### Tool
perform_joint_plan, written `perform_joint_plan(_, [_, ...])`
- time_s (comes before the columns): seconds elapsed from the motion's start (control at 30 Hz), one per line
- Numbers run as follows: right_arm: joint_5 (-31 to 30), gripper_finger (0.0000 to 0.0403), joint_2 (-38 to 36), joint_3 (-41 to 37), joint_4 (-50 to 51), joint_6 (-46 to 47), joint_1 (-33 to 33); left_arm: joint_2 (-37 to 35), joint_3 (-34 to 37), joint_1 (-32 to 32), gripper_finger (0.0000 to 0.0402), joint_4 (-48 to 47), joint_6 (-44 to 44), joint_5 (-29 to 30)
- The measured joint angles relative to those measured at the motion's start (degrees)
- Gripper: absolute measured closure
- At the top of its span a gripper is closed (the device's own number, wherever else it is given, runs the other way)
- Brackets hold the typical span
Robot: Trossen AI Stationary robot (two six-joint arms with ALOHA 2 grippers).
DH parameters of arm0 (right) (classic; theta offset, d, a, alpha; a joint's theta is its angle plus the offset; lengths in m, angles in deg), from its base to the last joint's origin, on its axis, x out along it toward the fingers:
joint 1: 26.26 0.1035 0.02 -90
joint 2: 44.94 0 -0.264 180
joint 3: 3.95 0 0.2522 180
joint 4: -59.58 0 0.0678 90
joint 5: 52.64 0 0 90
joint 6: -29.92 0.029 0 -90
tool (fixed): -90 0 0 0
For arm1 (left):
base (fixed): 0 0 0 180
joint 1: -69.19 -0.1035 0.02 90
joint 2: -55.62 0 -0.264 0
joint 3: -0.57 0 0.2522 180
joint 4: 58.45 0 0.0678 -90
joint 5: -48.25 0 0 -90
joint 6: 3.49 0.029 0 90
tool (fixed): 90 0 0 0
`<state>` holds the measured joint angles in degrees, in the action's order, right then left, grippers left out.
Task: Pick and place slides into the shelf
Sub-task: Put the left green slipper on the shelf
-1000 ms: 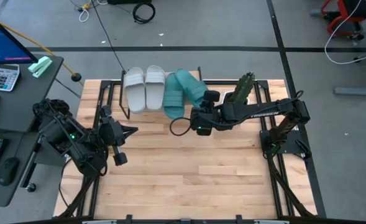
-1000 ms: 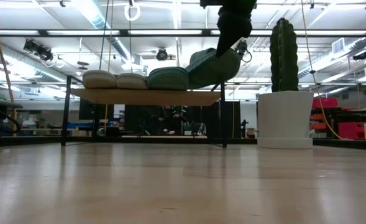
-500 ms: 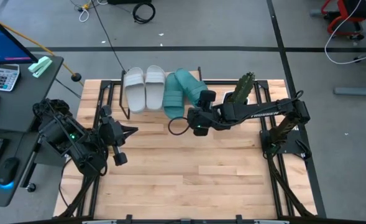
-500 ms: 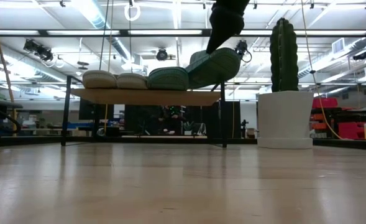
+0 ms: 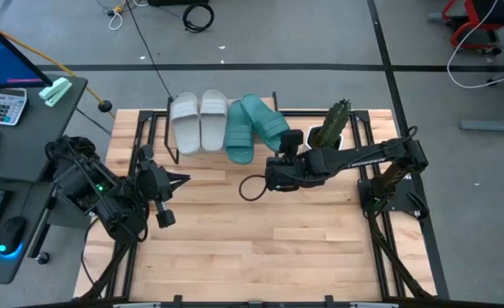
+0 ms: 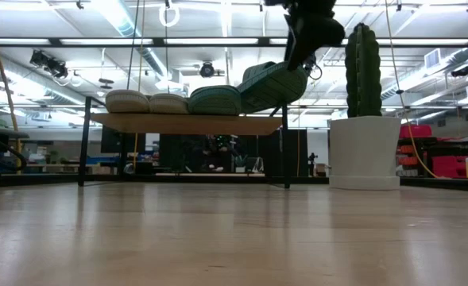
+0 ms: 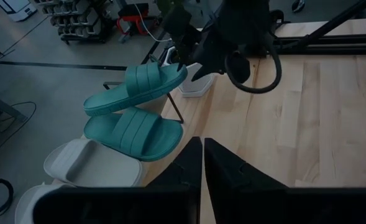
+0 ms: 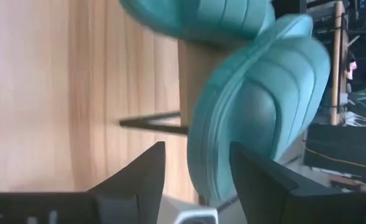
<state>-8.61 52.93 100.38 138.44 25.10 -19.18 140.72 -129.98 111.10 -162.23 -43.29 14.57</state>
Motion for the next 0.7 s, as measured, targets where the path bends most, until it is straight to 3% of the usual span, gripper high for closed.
perform_joint_plan(0.27, [-0.12, 0.0181, 0.00, 0.00, 3.95, 0.28, -0.22, 0.00, 0.00, 0.08, 0.0397, 0.00, -0.01, 0.00])
perform_joint_plan(0.43, [-0.48, 0.0160, 0.00, 0.00, 4.35, 2.98, -2.03, 0.00, 0.00, 0.08, 0.0384, 0.00, -0.01, 0.00])
perform_joint_plan(0.7, [2.24, 0.0179, 0.00, 0.00, 4.13, 3.72, -6.57, 0.00, 0.00, 0.08, 0.0393, 0.00, -0.04, -0.02])
